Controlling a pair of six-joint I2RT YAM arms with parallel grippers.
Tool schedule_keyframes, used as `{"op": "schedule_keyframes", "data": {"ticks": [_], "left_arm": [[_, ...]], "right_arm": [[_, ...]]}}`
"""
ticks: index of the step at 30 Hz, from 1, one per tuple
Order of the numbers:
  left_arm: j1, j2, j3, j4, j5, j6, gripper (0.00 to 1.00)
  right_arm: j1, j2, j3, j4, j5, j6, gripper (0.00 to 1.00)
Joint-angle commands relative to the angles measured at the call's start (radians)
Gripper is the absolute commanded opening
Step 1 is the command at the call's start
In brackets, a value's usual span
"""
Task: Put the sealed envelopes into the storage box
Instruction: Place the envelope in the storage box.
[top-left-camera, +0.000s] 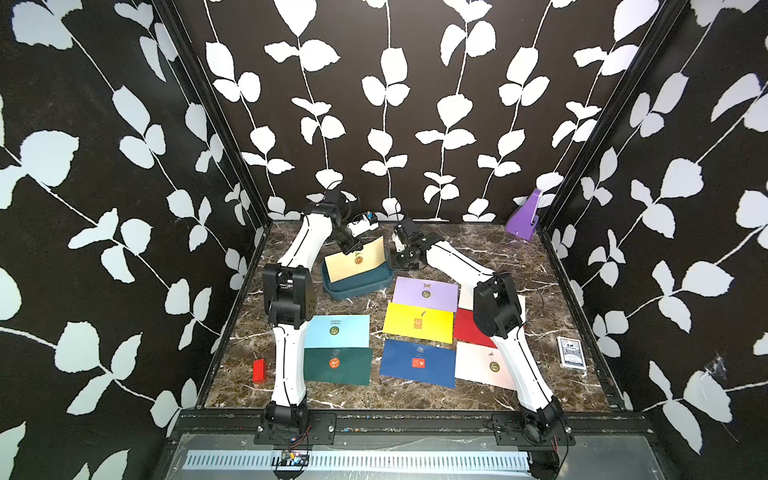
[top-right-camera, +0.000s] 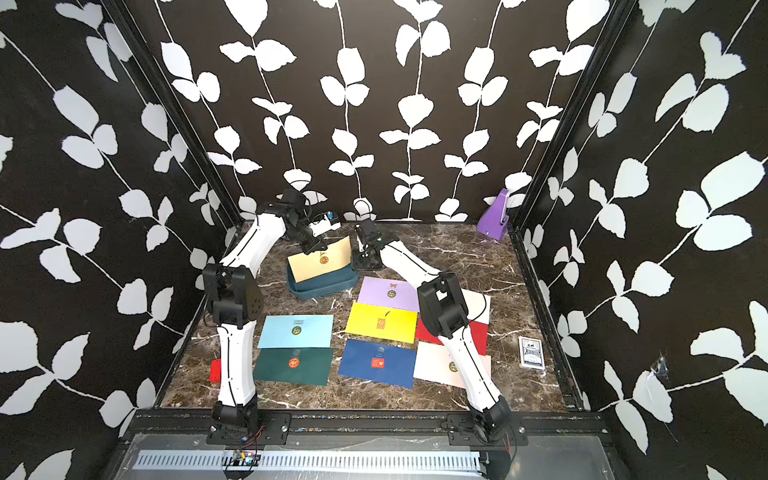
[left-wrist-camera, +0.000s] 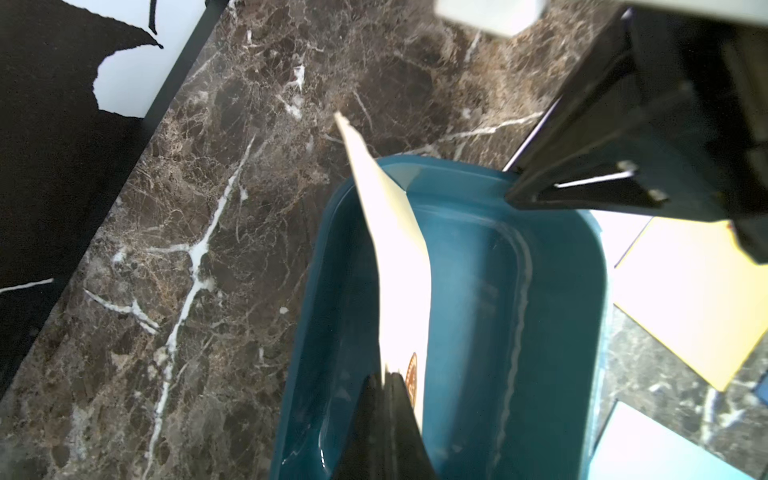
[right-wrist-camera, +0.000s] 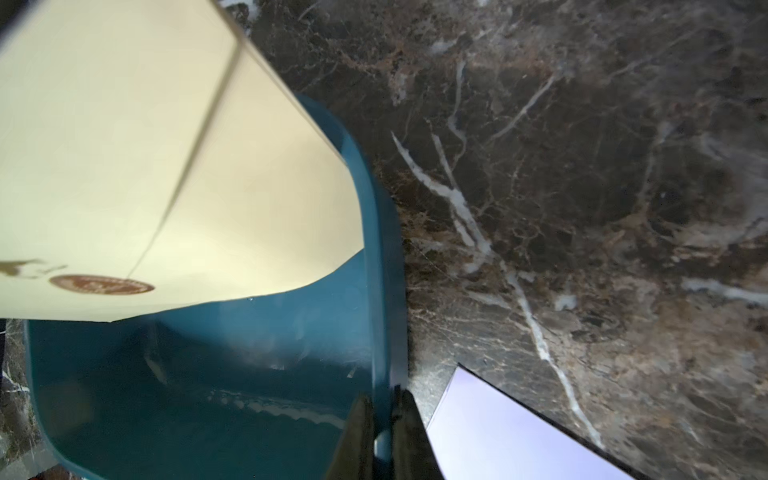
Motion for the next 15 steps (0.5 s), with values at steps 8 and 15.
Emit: {"op": "schedule_keyframes", "data": {"ticks": [8, 15], "left_arm": [[0.010, 0.055, 0.001, 0.040, -0.132, 0.034, 0.15], [0.006, 0.044, -0.018, 0.157, -0.213, -0.006, 0.27]], "right_arm": [[0.024, -0.037, -0.048, 0.034, 0.012, 0.024, 0.13], [0.036, -0.040, -0.069, 0.055, 0.008, 0.042, 0.13]]}}
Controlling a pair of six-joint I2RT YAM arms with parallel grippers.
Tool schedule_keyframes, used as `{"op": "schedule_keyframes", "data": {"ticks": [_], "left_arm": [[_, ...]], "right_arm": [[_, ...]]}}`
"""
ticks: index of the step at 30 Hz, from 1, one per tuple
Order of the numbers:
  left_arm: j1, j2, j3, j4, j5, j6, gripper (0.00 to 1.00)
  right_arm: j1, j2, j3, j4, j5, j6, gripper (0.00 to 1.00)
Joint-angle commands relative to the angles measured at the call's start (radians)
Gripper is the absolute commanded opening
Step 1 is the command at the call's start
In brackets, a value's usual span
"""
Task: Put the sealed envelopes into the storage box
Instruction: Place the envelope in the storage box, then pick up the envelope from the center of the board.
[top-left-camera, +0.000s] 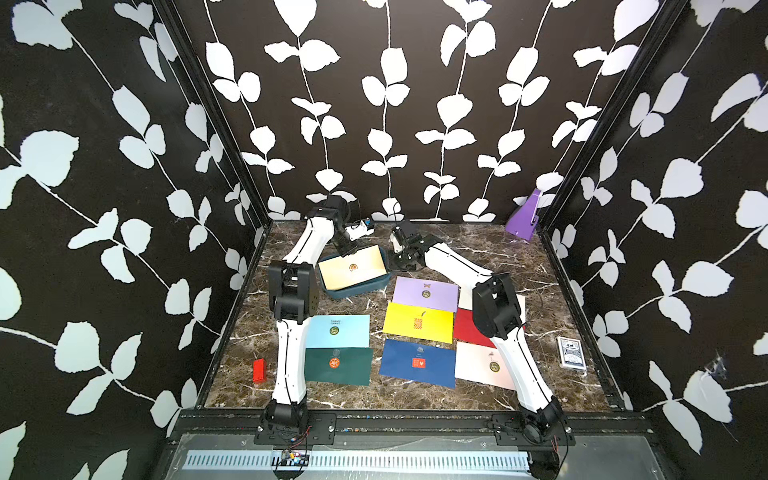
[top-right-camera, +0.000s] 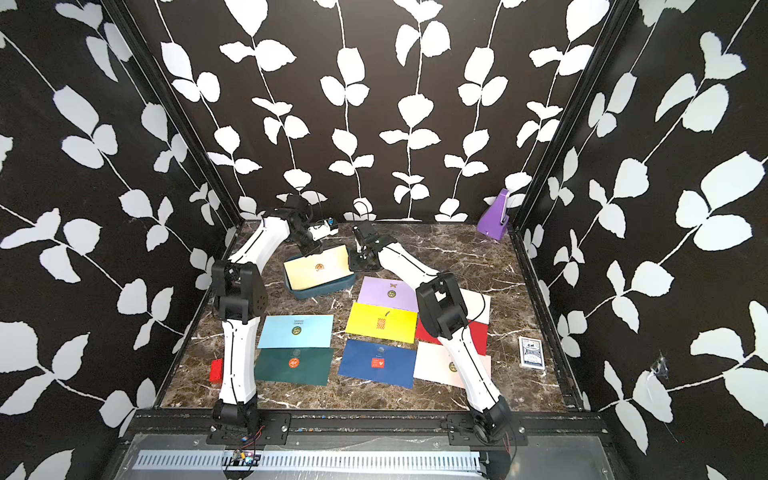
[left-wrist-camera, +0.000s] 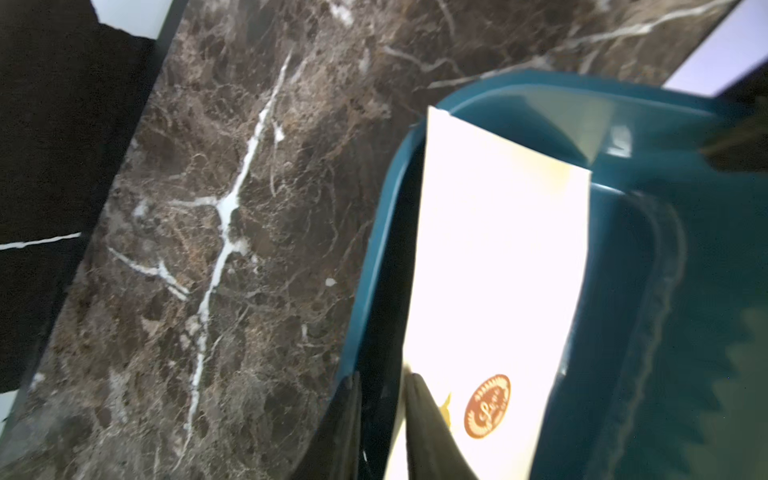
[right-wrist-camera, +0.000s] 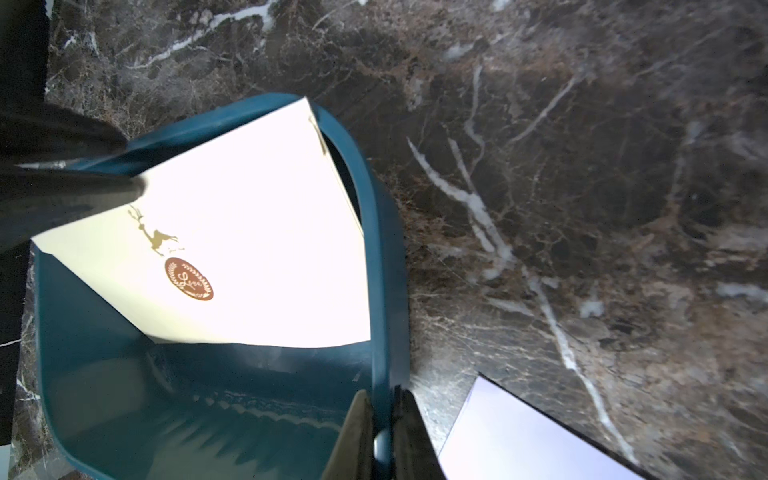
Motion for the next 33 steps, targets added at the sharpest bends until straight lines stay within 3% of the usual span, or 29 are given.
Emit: {"op": "schedule_keyframes", "data": {"ticks": [1, 6, 10, 14, 16, 17, 18, 19, 22, 29, 33], "left_arm": [[-0.008, -0.028, -0.010, 0.081, -0.049, -0.034, 0.28], [-0.028, -0.105, -0.009, 0.140, -0.071, -0.147, 0.41], [-0.039, -0.175, -0.002, 0.140, -0.077, -0.401, 0.48], [-0.043, -0.261, -0.058, 0.094, -0.027, -0.726, 0.49], [-0.052, -0.311, -0.127, 0.090, 0.015, -0.843, 0.56], [-0.070, -0.340, -0.170, 0.090, 0.023, -0.888, 0.56], [-0.098, -0.374, -0.218, 0.098, 0.002, -0.911, 0.56], [-0.131, -0.400, -0.254, 0.102, -0.039, -0.918, 0.56], [-0.246, -0.461, -0.332, 0.092, -0.164, -0.974, 0.60], [-0.467, -0.469, -0.485, 0.175, -0.180, -1.171, 0.60], [-0.498, -0.393, -0.503, 0.198, -0.127, -1.219, 0.60]], "right_arm": [[0.019, -0.032, -0.043, 0.007, 0.005, 0.019, 0.13], [0.018, -0.031, -0.045, 0.018, 0.025, 0.048, 0.19], [0.015, -0.032, -0.035, 0.043, 0.021, 0.074, 0.30], [0.002, -0.068, -0.049, 0.057, 0.019, 0.095, 0.59], [-0.014, -0.118, -0.104, 0.076, 0.029, 0.110, 0.67], [-0.027, -0.151, -0.140, 0.082, 0.037, 0.116, 0.76], [-0.042, -0.183, -0.178, 0.084, 0.048, 0.119, 0.93], [-0.055, -0.215, -0.213, 0.078, 0.059, 0.118, 0.99], [-0.100, -0.313, -0.334, 0.035, 0.095, 0.099, 0.99], [-0.146, -0.489, -0.598, -0.090, 0.214, 0.041, 0.99], [-0.152, -0.535, -0.701, -0.084, 0.228, 0.045, 0.99]]}}
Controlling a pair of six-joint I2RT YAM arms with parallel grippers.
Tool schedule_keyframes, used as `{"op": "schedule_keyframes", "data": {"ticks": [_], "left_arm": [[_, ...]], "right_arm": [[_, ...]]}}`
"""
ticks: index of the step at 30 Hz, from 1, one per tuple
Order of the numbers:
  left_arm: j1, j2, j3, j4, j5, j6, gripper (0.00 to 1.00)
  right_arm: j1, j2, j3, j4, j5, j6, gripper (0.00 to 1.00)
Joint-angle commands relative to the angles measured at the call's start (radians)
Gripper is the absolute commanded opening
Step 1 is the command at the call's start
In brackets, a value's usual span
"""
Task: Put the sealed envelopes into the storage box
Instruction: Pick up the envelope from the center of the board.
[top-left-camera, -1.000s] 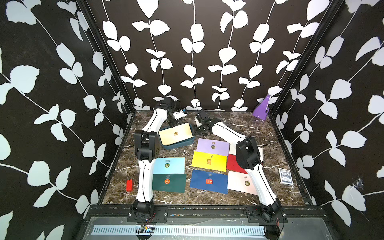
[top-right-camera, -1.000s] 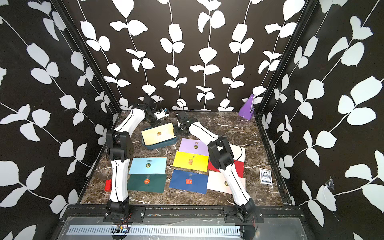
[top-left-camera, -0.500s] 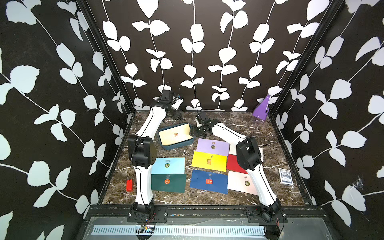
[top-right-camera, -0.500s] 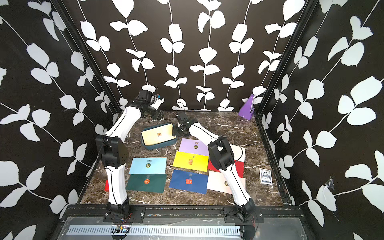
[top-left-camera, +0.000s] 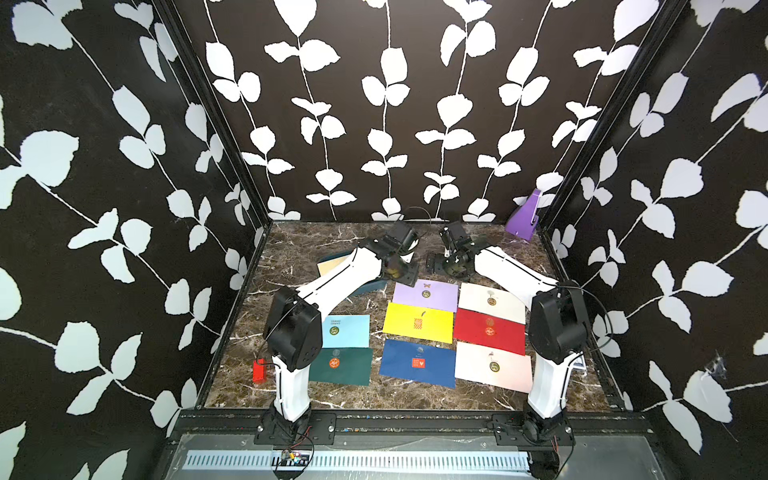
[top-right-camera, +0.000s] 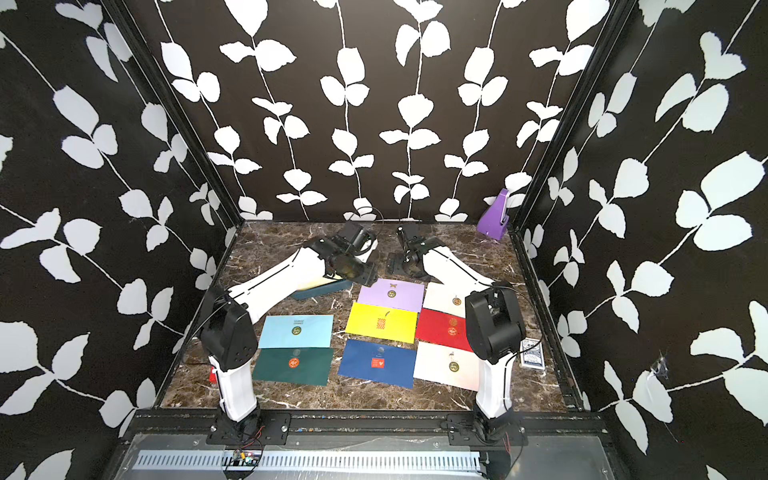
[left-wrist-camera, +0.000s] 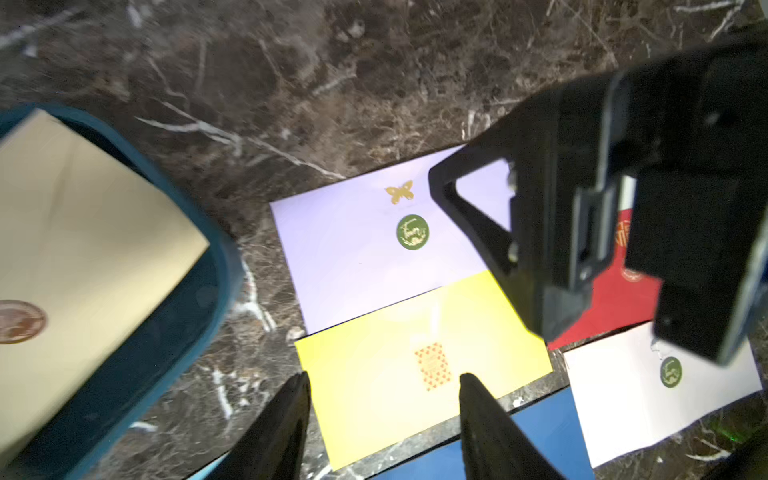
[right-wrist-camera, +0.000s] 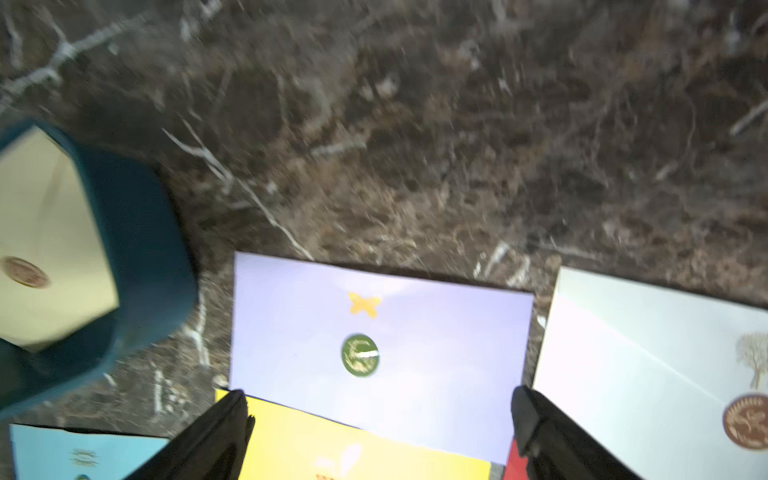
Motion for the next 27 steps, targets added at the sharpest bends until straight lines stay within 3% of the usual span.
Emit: {"op": "schedule_keyframes", "data": {"ticks": [1, 6, 13, 27], "left_arm": [[0.011, 0.041, -0.034, 0.063, 0.019, -0.085, 0.60], [0.011, 0.117, -0.036, 0.084, -0.042, -0.010, 0.63], [0.067, 0.180, -0.085, 0.181, 0.051, -0.011, 0.64], [0.100, 0.217, -0.132, 0.225, 0.093, 0.006, 0.65]], "right_arm": [[0.007, -0.021, -0.086, -0.021, 0.036, -0.011, 0.99], [0.004, 0.002, -0.104, -0.015, 0.037, 0.017, 0.99], [0.004, 0.027, -0.133, 0.034, 0.021, 0.054, 0.99], [-0.004, 0.091, -0.113, 0.039, 0.018, 0.067, 0.99]]}}
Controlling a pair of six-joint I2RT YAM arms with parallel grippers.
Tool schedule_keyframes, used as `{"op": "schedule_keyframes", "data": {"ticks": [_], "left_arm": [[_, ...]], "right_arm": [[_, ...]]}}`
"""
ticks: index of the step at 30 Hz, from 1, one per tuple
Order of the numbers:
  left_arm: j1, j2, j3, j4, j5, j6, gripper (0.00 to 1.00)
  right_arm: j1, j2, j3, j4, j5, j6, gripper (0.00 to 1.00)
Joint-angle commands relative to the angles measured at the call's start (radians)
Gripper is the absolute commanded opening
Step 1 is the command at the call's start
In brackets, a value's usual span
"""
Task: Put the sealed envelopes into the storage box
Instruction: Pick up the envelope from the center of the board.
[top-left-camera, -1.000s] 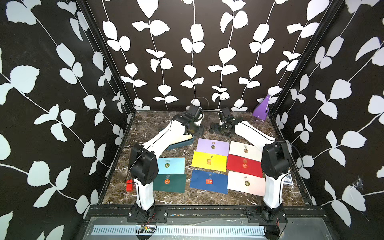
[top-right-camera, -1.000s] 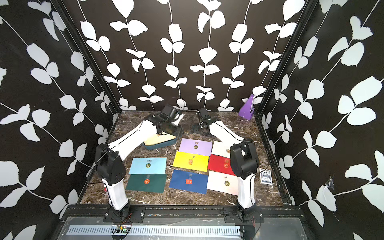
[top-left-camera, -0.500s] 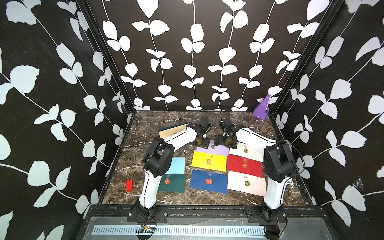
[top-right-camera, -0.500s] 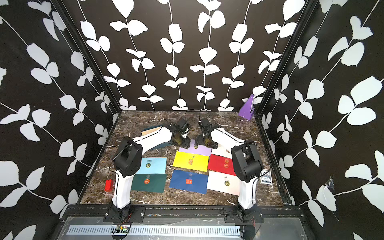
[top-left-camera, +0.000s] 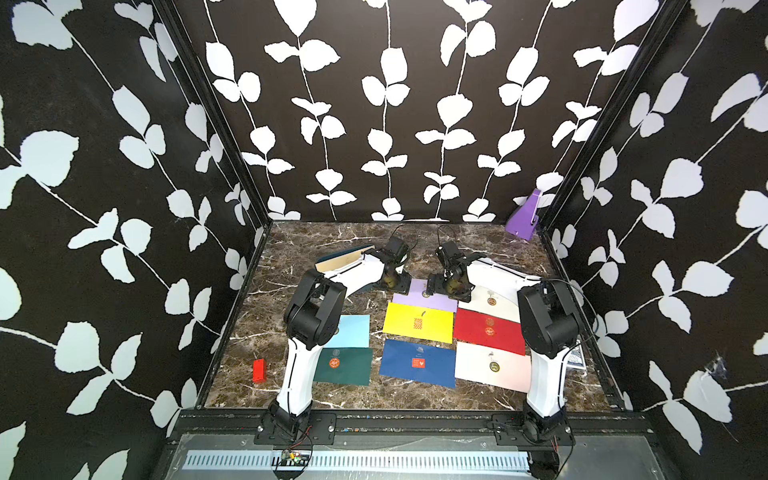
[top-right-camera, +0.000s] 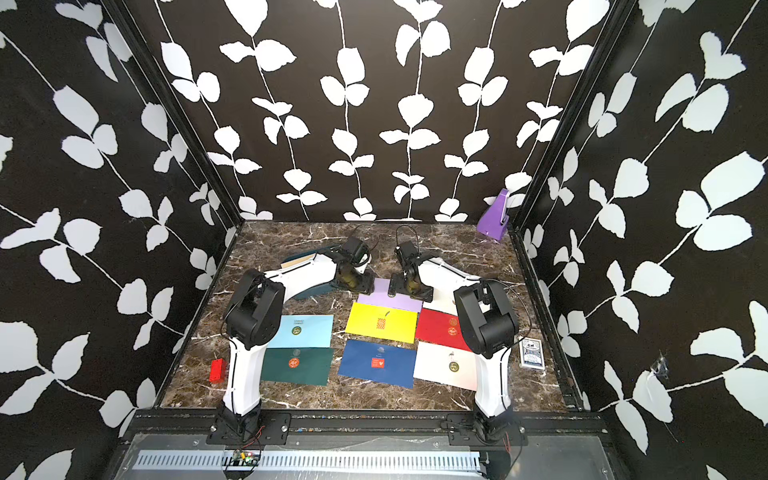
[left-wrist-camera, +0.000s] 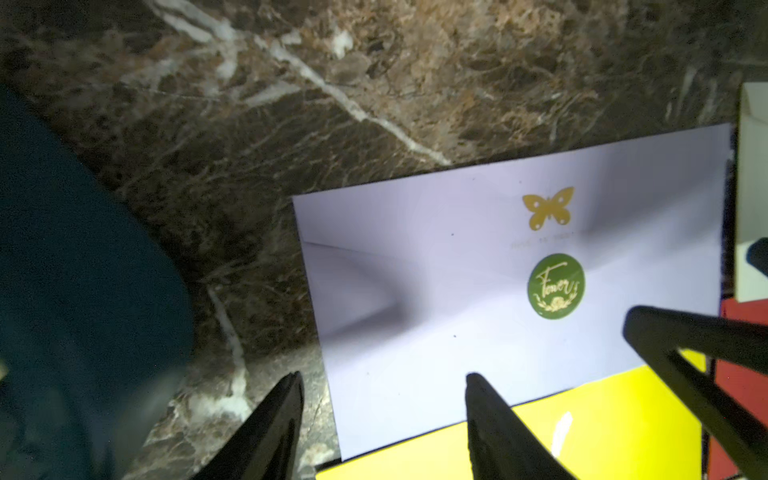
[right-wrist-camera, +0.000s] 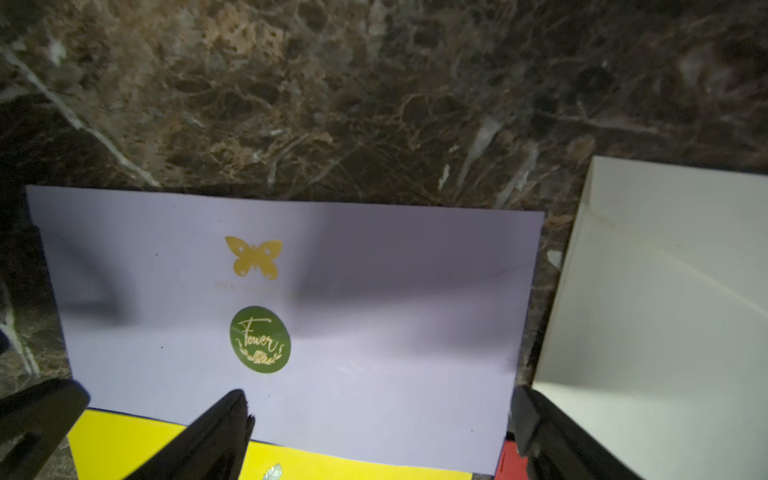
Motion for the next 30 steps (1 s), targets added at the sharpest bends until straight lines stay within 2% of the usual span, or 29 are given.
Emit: {"op": "schedule_keyframes", "data": {"ticks": [1, 13, 30], "left_arm": [[0.002, 0.011, -0.027, 0.018, 0.024, 0.012, 0.65], [0.004, 0.030, -0.038, 0.018, 0.017, 0.010, 0.65], [0.008, 0.033, -0.047, 0.025, 0.084, 0.007, 0.65]], "right_arm": [[-0.009, 0.018, -0.007, 0.003, 0.004, 0.013, 0.99], [-0.021, 0.021, -0.015, -0.031, 0.031, -0.020, 0.99], [-0.021, 0.103, -0.026, 0.091, -0.138, -0.027, 0.99]]}}
